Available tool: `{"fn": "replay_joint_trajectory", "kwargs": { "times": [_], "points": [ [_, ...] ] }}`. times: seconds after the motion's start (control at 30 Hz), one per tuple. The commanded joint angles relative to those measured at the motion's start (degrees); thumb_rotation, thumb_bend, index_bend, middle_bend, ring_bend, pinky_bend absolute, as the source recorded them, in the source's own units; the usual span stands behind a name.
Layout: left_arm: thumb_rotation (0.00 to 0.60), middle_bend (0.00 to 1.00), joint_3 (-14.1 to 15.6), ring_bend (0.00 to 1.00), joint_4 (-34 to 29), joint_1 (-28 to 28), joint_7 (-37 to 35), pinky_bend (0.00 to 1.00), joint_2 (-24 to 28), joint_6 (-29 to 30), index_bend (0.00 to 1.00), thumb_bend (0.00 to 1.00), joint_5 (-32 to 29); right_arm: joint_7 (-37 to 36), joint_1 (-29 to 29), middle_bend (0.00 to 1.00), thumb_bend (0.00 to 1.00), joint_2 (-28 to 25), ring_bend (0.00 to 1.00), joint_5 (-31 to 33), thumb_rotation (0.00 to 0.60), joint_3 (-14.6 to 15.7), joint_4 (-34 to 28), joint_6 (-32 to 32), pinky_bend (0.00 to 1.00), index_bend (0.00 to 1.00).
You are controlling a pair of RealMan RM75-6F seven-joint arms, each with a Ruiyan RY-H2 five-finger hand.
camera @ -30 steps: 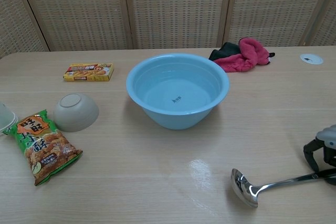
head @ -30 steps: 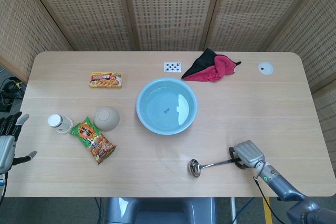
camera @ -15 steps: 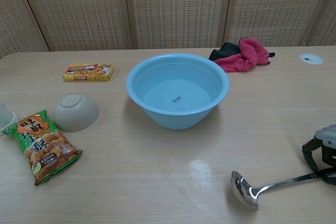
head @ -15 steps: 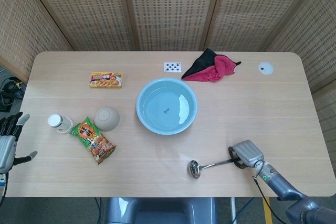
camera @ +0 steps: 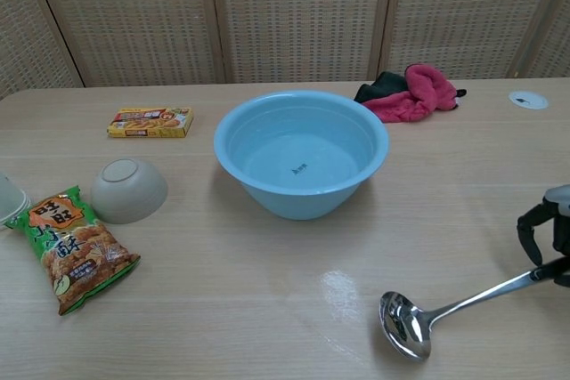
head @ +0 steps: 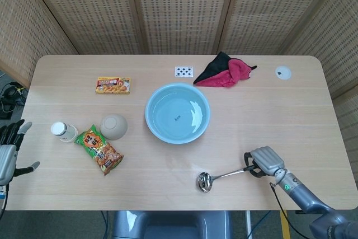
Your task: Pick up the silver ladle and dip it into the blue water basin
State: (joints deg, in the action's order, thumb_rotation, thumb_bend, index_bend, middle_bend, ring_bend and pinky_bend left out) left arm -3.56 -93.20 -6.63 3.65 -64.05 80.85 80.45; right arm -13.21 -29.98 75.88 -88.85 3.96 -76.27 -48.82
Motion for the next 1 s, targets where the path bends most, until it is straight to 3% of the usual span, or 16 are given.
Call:
{"fn": "replay_joint_trajectory", "kwargs": {
  "times": [0.03, 0.43, 0.7, 0.87, 1.0],
  "points": [
    [0.600, 0.00, 0.02, 0.00, -0.07, 0.03, -0.17, 0.00, 0.08, 0.04, 0.00, 0.00, 0.04, -0.38, -0.95, 1.00, 0.91, -3.69, 1.00, 1.92, 0.600, -1.09, -4.49, 1.07, 1.00, 0.77],
    [0.600, 0.00, 0.10, 0.00, -0.46, 0.01, -0.42, 0.00, 0.37, -0.09, 0.00, 0.00, 0.00, -1.38, -2.32, 1.00, 0.91, -11.52, 1.00, 4.50, 0.600, -3.30, -13.83, 1.63, 1.00, 0.77],
    [0.600, 0.00, -0.04, 0.00, -0.49, -0.12, -0.70, 0.00, 0.54, -0.33, 0.00, 0.00, -0.29, 0.68, -5.26, 1.00, 0.93, -18.55, 1.00, 7.50, 0.600, -7.84, -21.75, 1.95, 1.00, 0.78],
    [0.600, 0.00, -0.10, 0.00, -0.36, -0.23, -0.81, 0.00, 0.57, -0.63, 0.00, 0.00, -0.58, 4.50, -9.25, 1.00, 0.93, -22.17, 1.00, 13.69, 0.600, -11.66, -25.69, 5.80, 1.00, 0.78],
    [0.600, 0.00, -0.13, 0.00, -0.30, -0.33, -0.82, 0.00, 0.56, -0.81, 0.00, 0.00, -0.70, 10.56, -14.16, 1.00, 0.93, -22.15, 1.00, 23.06, 0.600, -14.37, -25.32, 9.87, 1.00, 0.78]
  ]
}}
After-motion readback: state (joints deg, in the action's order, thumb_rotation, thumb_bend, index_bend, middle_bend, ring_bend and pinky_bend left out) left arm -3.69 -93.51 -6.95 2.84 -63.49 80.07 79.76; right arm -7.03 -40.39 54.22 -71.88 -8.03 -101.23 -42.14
